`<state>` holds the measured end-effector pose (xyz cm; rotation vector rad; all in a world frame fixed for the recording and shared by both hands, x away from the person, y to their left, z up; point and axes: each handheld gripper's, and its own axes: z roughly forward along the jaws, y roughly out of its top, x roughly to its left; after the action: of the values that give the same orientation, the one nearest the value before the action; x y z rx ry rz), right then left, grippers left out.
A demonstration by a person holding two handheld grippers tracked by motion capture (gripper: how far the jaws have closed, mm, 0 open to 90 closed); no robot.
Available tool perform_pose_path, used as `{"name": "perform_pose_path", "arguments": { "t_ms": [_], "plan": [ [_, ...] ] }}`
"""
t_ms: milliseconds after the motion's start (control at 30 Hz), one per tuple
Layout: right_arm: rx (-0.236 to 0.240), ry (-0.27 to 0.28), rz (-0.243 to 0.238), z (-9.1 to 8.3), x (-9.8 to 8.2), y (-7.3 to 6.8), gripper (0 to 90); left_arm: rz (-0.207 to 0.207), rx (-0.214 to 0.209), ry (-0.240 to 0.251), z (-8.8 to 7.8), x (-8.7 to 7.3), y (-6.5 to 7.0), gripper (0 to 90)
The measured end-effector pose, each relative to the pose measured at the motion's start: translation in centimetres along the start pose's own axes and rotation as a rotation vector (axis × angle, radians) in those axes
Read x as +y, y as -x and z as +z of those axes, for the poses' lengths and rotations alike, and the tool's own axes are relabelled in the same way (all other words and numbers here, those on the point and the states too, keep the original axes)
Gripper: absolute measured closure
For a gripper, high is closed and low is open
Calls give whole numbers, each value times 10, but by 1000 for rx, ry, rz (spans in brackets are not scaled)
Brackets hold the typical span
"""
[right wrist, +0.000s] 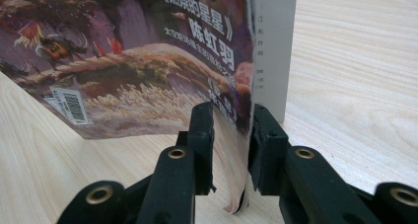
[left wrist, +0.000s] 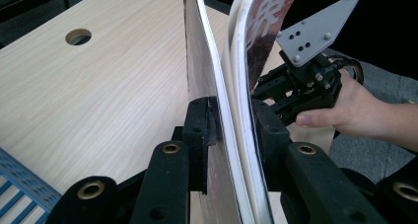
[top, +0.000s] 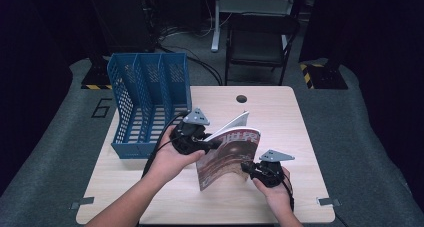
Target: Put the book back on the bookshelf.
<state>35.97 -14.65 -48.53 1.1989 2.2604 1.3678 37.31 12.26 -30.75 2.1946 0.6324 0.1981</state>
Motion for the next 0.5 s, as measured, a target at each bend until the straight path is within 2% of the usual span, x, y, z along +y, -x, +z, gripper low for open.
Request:
{"name": "perform_pose_path", "arguments": {
  "t_ms": [233, 367, 500],
  "plan": [
    [0, 4, -8, 0, 1, -1, 770, -6, 16, -11, 5, 5, -3, 731],
    [3, 4, -14, 0, 1, -1, 774, -16, 4, -9, 8, 7, -5, 733],
    [0, 6, -17, 1, 0, -2, 775, -7, 6, -25, 11, 10, -6, 733]
  ]
}}
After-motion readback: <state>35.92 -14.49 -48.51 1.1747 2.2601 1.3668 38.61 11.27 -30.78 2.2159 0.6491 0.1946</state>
